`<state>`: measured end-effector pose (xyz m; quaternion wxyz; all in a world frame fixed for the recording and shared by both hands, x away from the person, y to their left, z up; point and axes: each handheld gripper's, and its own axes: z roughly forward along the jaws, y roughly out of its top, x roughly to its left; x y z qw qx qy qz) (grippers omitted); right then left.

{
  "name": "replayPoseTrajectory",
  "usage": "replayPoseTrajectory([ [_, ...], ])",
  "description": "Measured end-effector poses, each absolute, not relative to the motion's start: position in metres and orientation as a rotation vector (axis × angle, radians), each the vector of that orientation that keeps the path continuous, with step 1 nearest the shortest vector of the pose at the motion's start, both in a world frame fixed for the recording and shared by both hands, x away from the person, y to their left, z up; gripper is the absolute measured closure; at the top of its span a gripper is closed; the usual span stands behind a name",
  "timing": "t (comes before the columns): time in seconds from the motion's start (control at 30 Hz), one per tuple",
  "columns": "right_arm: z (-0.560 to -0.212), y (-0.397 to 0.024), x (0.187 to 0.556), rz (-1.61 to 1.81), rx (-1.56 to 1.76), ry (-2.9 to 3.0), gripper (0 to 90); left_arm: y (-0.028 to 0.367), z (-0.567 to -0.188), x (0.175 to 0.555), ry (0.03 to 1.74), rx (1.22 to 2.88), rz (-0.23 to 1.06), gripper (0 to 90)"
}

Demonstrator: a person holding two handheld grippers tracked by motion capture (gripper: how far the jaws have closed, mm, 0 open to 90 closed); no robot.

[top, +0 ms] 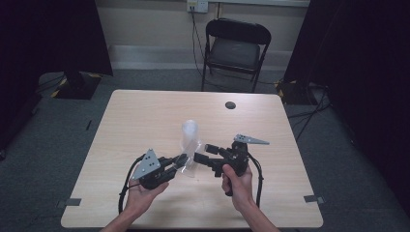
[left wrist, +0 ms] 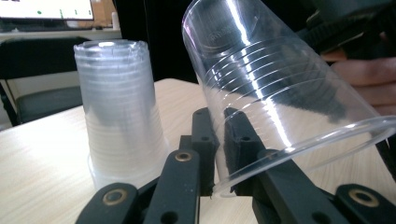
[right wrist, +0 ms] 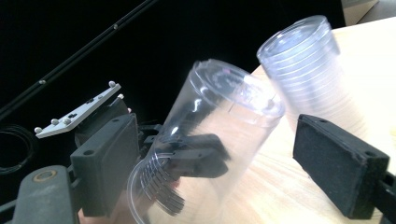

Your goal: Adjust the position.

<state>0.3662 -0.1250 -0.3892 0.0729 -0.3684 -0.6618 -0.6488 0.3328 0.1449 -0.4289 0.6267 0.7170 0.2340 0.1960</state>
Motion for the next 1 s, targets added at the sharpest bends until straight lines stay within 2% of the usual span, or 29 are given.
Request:
replayPoseTrajectory([
  [0.17, -0.388, -0.132, 0.366, -1.954, -1.113, -2.013, 14.8, 0.146, -0.429, 0.333, 0.551, 1.671, 0.421, 83.0],
  [0.7, -0.392, -0.15, 0.364, -1.943, -1.131, -2.143, 19.2, 0.147, -0.425, 0.335, 0.67, 1.826, 0.196, 83.0],
  [0.9, -0.394, -0.154, 0.363, -1.918, -1.125, -2.198, 19.5, 0.147, -0.423, 0.334, 0.663, 1.909, 0.195, 82.8],
  [1.0, -0.394, -0.155, 0.361, -1.909, -1.096, -2.215, 22.6, 0.149, -0.42, 0.335, 0.67, 1.945, 0.183, 82.9],
])
